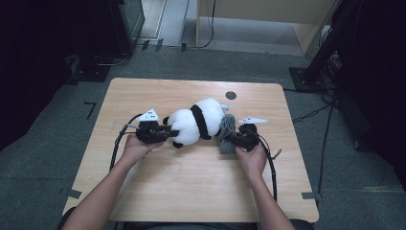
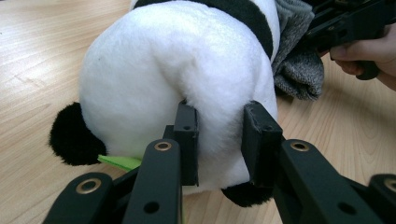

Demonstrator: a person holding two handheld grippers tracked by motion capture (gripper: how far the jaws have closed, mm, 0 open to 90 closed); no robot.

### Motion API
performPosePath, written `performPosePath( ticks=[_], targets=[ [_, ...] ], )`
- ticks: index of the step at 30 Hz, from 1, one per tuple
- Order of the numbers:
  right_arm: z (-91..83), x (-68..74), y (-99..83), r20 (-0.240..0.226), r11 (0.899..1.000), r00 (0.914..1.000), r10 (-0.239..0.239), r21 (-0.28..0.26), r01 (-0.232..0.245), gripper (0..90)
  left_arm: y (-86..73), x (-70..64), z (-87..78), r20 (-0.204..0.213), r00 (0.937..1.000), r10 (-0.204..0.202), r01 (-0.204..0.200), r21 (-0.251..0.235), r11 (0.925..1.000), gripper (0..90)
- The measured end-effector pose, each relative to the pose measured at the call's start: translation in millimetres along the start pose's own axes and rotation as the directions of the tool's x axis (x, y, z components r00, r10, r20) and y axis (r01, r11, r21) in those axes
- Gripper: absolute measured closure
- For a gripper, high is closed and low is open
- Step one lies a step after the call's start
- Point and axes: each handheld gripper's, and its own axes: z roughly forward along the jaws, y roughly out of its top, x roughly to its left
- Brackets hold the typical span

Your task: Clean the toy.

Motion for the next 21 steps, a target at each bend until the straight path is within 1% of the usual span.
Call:
performPosePath(
  ticks=[2,4,5,6,7,8,9,11,12,13,16,19,21],
  targets=[
    [2.3,-2.0,-0.9,0.022,1.0,0.9997,0.008,0.024,-0.008,77.6,0.0,0.1,-0.3,-0.003,1.0,-0.002,0.002,-0.003,1.0,70.4],
    [3.5,-6.2,-1.4,0.051,0.998,0.9983,0.029,0.057,-0.032,77.6,0.2,0.8,-1.3,-0.009,0.9999,-0.006,0.006,-0.004,1.0,70.4],
    [2.4,-9.1,-0.9,0.062,0.997,0.9971,0.045,0.06,-0.048,77.6,0.1,1.1,-1.8,-0.013,0.9999,-0.01,0.01,-0.006,0.9999,70.3],
    [-1.0,-11.4,0.5,0.073,0.996,0.9952,0.066,0.052,-0.069,77.6,-0.2,1.4,-2.5,-0.016,0.9998,-0.013,0.013,-0.012,0.9998,70.2],
    [-5.8,-12.9,2.5,0.074,0.996,0.9944,0.075,0.034,-0.078,77.6,-0.9,1.6,-3.6,-0.021,0.9996,-0.018,0.018,-0.02,0.9996,70.1],
    [-13.6,-13.0,5.5,0.074,0.997,0.9941,0.08,-0.008,-0.079,77.6,-1.3,1.6,-4.3,-0.025,0.9995,-0.02,0.019,-0.024,0.9995,70.1],
    [-20.8,-11.9,8.2,0.065,0.996,0.9952,0.073,-0.054,-0.07,77.6,-1.7,1.4,-5.0,-0.026,0.9994,-0.022,0.021,-0.027,0.9994,70.0],
    [-33.0,-7.1,13.4,0.051,0.991,0.9965,0.066,-0.116,-0.06,77.5,-2.2,-0.3,-6.8,-0.028,0.9994,-0.019,0.018,-0.028,0.9995,70.1],
    [-38.6,-3.8,16.2,0.042,0.989,0.9975,0.057,-0.14,-0.05,77.5,-2.6,-1.5,-7.8,-0.023,0.9996,-0.019,0.019,-0.029,0.9994,70.1],
    [-43.1,-0.2,18.9,0.032,0.987,0.9984,0.047,-0.158,-0.042,77.5,-2.8,-2.6,-9.0,-0.013,0.9998,-0.015,0.015,-0.027,0.9995,70.1],
    [-52.6,12.4,27.0,0.008,0.979,0.9999,0.013,-0.201,-0.011,77.4,-3.5,-8.0,-13.3,-0.008,1.0,-0.003,0.003,-0.026,0.9997,70.1],
    [-56.0,24.6,34.4,0.004,0.975,0.9995,-0.033,-0.221,0.033,77.3,-4.7,-11.8,-14.0,-0.001,1.0,-0.001,0.001,-0.033,0.9995,70.0],
    [-56.7,33.5,39.8,-0.018,0.97,0.9986,-0.05,-0.239,0.044,76.7,-6.6,-13.6,-11.6,0.007,1.0,0.002,-0.002,-0.03,0.9995,69.5]
  ],
)
